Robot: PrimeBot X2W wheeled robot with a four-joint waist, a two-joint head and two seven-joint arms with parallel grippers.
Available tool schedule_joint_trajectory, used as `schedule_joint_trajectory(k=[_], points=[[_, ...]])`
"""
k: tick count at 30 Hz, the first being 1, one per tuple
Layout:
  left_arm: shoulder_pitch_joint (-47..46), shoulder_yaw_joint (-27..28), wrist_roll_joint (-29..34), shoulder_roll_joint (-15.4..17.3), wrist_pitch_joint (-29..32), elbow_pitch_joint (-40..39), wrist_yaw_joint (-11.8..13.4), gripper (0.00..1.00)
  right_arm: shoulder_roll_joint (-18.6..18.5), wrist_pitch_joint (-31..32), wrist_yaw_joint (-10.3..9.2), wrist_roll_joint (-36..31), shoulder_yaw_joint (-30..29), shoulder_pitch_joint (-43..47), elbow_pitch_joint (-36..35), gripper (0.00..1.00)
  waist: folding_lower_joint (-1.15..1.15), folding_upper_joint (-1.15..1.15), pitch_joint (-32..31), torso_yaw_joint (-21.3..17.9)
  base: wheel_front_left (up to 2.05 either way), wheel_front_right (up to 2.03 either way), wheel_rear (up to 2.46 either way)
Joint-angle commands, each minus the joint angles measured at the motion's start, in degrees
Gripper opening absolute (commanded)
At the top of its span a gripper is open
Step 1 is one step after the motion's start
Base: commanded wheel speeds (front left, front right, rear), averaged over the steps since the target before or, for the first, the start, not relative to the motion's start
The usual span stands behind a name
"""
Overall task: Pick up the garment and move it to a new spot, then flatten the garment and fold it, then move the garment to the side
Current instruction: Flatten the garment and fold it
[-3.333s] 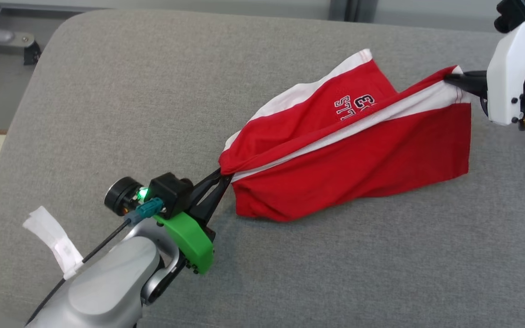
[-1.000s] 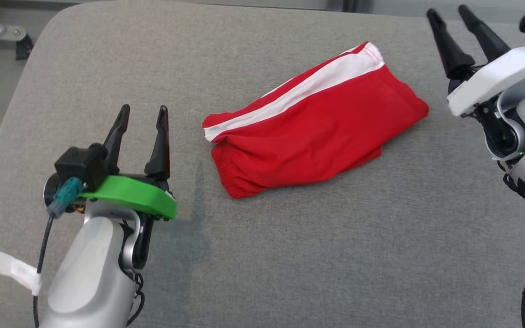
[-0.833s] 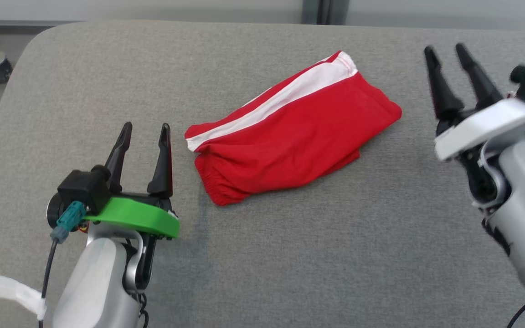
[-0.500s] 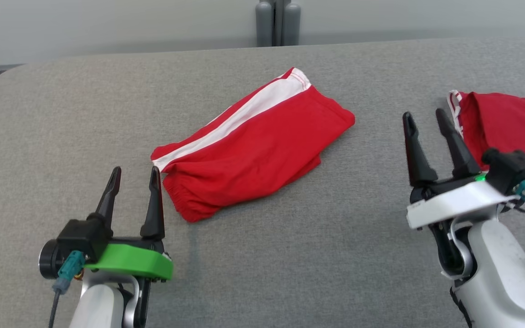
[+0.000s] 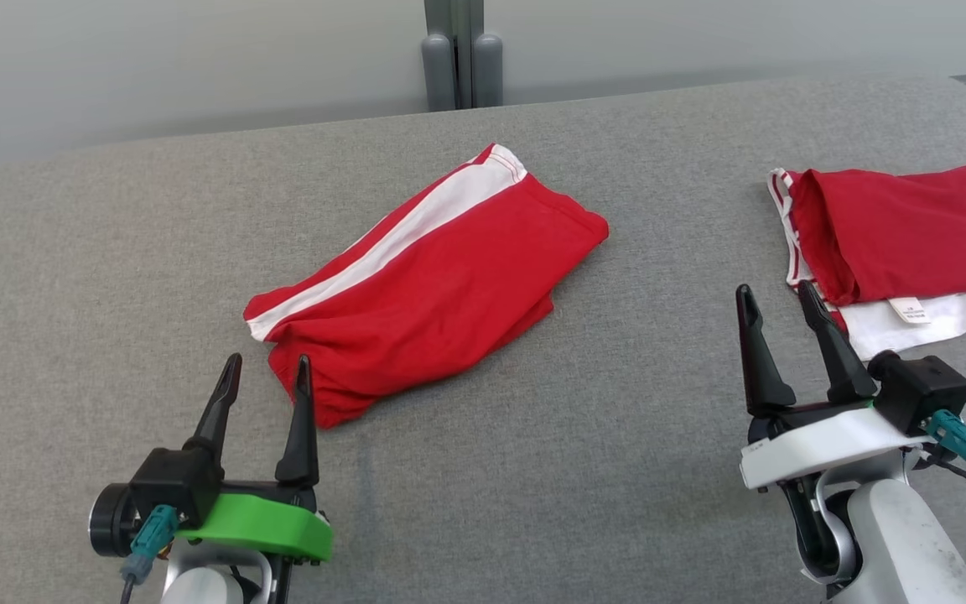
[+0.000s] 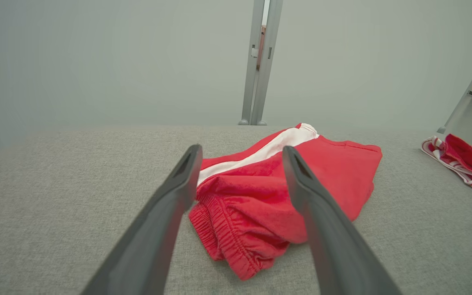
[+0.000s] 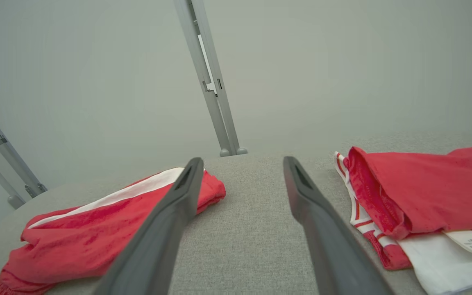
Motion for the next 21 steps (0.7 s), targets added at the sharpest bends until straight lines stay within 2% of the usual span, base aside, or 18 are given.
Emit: schedule_joint_trajectory(k=[1, 5, 9, 14, 16, 21], points=[[0.07, -0.25, -0.34, -0.01, -0.16, -0.12, 0.15, 1.00, 0.08, -0.15, 0.00, -0.64, -0.08, 0.44, 0.14, 1.00, 0.00, 0.00, 0.36, 0.29, 0.00, 0.00, 0.00], [-1.31, -0.96, -0.71, 0.01, -0.15, -0.06, 0.49, 1.00, 0.13, -0.15, 0.00, -1.12, -0.40, -0.06, 0.97, 1.00, 0.00, 0.00, 1.36, 1.16, 0.00, 0.00, 0.00], [-2.64, -1.69, -0.98, 0.01, -0.15, 0.03, 0.61, 1.00, 0.57, 0.02, 0.01, 3.79, 2.33, -1.14, 3.79, 1.00, 0.00, 0.00, 2.96, 2.75, 0.00, 0.00, 0.00], [-4.34, -3.24, -3.35, 0.01, -0.16, -0.38, 1.04, 1.00, 0.49, 4.05, 0.01, 16.69, 4.97, -4.26, 5.76, 1.00, 0.00, 0.00, 5.52, 5.89, 0.00, 0.00, 0.00], [-4.93, -3.81, -4.28, 0.04, -0.16, -0.45, 1.53, 1.00, 0.79, 7.07, 0.01, 23.31, 4.34, -6.12, 6.90, 1.00, 0.00, 0.00, 6.58, 7.42, 0.00, 0.00, 0.00], [-6.24, -5.80, -5.45, 0.01, -0.16, -0.46, 2.02, 1.00, 1.29, 14.10, 0.01, 32.69, 2.04, -11.45, 10.67, 1.00, 0.00, 0.00, 8.67, 11.42, 0.00, 0.00, 0.00]])
